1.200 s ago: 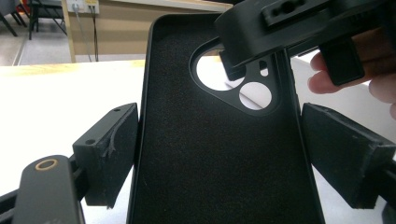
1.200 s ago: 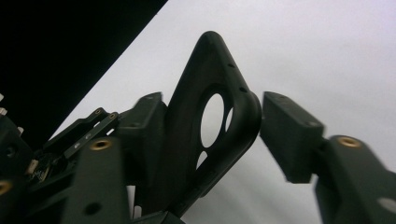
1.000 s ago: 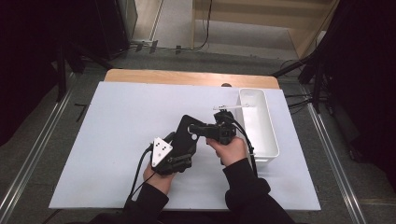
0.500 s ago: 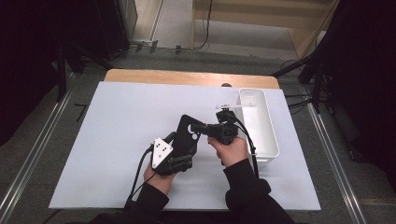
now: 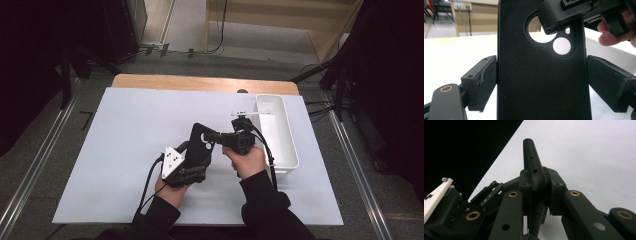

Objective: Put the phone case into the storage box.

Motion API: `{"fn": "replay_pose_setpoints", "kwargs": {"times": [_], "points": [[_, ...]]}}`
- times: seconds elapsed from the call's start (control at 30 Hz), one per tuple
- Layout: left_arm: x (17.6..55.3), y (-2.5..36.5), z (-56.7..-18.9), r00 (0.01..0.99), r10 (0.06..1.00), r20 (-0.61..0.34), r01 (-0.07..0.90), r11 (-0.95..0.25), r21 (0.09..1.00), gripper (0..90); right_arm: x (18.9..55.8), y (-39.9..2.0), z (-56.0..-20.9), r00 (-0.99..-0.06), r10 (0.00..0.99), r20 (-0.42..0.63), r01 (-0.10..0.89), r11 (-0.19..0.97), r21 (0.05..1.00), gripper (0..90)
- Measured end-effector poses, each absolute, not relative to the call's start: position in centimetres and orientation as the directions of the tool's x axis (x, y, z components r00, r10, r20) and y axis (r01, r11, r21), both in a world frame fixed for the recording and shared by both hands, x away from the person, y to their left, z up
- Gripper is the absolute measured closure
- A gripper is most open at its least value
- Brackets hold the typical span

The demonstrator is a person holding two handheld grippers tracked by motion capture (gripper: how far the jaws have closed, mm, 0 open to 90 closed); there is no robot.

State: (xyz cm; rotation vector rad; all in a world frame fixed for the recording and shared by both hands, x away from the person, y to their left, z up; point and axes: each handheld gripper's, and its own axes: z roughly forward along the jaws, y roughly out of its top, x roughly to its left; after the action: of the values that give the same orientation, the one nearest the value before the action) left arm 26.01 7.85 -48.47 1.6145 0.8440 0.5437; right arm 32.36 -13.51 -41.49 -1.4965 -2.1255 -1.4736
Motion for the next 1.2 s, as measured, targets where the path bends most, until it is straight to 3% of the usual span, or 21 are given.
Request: {"fn": "replay_pose_setpoints", "kwargs": {"times": [0.8, 1.2], "points": [[27.3, 9.0, -47.5, 0.705, 0.683, -0.19, 0.361, -0.114, 0.926, 8.4, 32.0, -15.0, -40.4, -0.539, 0.689, 0.485, 0.698, 0.043, 0.715, 74.9], [28.5, 10.1, -46.5, 0.775, 0.589, -0.231, 0.402, -0.178, 0.898, 8.6, 31.9, -15.9, -40.0, -0.579, 0.691, 0.433, 0.647, 0.066, 0.76, 74.9]]}}
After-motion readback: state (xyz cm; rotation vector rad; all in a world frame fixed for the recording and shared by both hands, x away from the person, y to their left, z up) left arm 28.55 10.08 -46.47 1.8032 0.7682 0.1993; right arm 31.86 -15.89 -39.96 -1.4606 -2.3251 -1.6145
